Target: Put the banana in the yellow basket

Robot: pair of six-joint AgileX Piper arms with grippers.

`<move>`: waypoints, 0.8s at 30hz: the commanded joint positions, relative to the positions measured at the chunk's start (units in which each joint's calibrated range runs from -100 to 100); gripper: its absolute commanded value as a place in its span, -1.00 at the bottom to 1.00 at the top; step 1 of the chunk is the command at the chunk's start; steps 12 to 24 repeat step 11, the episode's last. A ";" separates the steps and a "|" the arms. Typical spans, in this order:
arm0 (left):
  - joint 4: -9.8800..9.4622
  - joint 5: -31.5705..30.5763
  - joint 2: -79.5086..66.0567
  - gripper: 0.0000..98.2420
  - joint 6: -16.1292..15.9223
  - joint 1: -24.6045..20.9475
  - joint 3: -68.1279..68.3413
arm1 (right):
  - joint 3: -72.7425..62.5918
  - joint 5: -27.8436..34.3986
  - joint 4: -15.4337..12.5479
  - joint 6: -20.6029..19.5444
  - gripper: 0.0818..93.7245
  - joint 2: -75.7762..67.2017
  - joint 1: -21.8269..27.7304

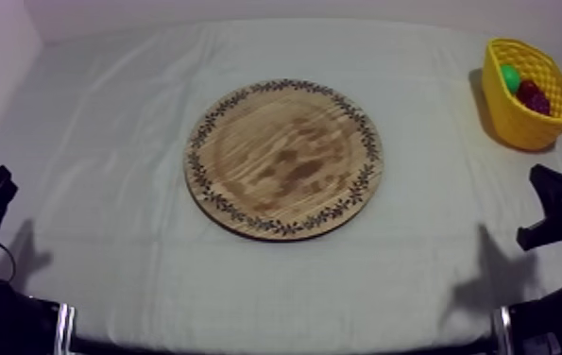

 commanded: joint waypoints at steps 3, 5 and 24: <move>-0.02 0.00 0.04 -1.00 0.01 -0.01 0.00 | 0.03 0.17 0.02 -0.58 -0.99 -0.12 -0.09; -0.02 0.00 0.04 -1.00 0.01 -0.01 0.00 | 0.03 0.17 0.03 -0.62 -0.99 -0.15 -0.13; -0.02 0.00 0.04 -1.00 0.01 -0.01 0.00 | 0.03 0.18 0.03 -0.70 -0.99 -0.17 -0.17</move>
